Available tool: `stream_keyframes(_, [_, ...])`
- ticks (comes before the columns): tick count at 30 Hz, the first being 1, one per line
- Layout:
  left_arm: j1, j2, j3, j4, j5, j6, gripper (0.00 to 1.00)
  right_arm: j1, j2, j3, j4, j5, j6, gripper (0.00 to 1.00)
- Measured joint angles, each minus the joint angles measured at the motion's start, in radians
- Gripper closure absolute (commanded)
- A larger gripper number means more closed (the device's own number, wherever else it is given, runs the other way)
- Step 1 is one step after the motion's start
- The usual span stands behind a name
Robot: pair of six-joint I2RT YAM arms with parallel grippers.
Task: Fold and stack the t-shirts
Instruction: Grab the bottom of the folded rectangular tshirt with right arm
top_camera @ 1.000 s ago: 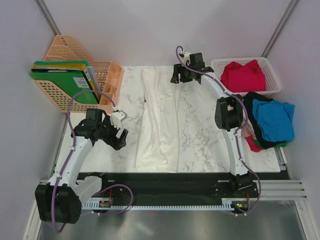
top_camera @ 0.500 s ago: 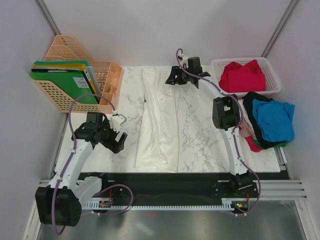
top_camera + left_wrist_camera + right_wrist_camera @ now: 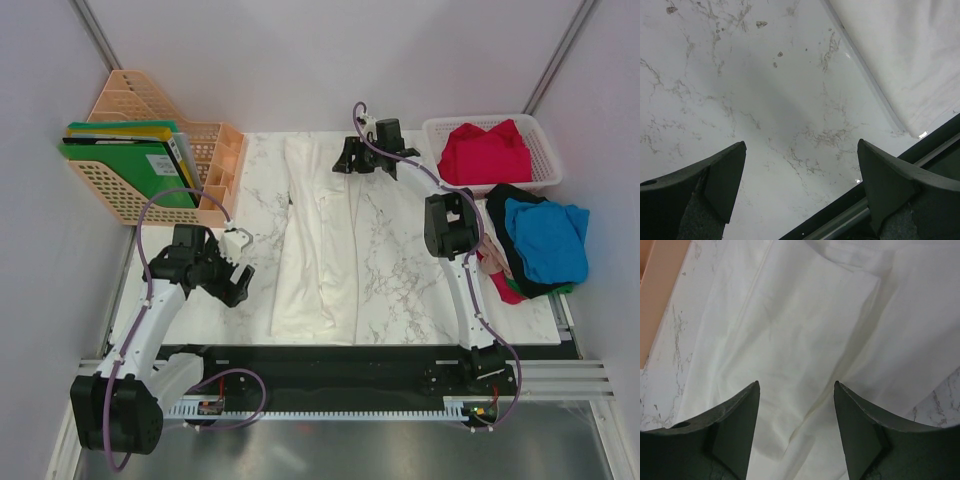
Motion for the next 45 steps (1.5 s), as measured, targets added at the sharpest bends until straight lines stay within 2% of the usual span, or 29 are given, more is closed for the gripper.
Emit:
stream_keyframes(3, [0.000, -0.001, 0.000, -0.005, -0.001, 0.000, 0.01, 0.000, 0.001, -0.005, 0.007, 0.000, -0.002, 0.39])
stream_keyframes(13, [0.000, -0.001, 0.000, -0.022, -0.017, 0.000, 0.01, -0.001, 0.019, -0.013, 0.028, -0.008, -0.008, 0.42])
stream_keyframes(16, [0.000, -0.001, 0.000, -0.024, -0.018, 0.000, 0.01, -0.001, 0.020, -0.016, 0.031, -0.008, -0.015, 0.56])
stream_keyframes(17, [0.000, -0.001, 0.000, -0.024, -0.019, 0.000, 0.01, -0.001, 0.021, -0.018, 0.033, -0.008, -0.021, 0.74])
stream_keyframes(18, [0.000, -0.001, 0.000, -0.024, -0.019, 0.000, 0.01, -0.001, 0.022, -0.018, 0.035, -0.010, -0.027, 0.80])
stream_keyframes(22, [0.000, -0.001, 0.000, -0.024, -0.024, 0.000, 0.01, -0.001, 0.036, -0.019, 0.037, -0.021, -0.028, 0.86])
stream_keyframes(25, [0.000, -0.001, 0.000, -0.024, -0.024, 0.000, 0.01, -0.002, 0.041, -0.019, 0.043, -0.031, -0.033, 0.94])
stream_keyframes(26, [0.000, -0.001, 0.000, -0.024, -0.024, 0.000, 0.01, -0.002, 0.041, -0.021, 0.047, -0.033, -0.037, 1.00])
stream_keyframes(32, [0.000, 0.004, 0.000, -0.026, -0.023, 0.000, 0.01, -0.002, 0.023, -0.076, 0.105, -0.046, -0.054, 1.00])
stream_keyframes(45, [0.000, 0.012, 0.000, -0.027, -0.023, -0.001, 0.01, -0.001, -0.021, -0.124, 0.104, -0.045, -0.073, 1.00])
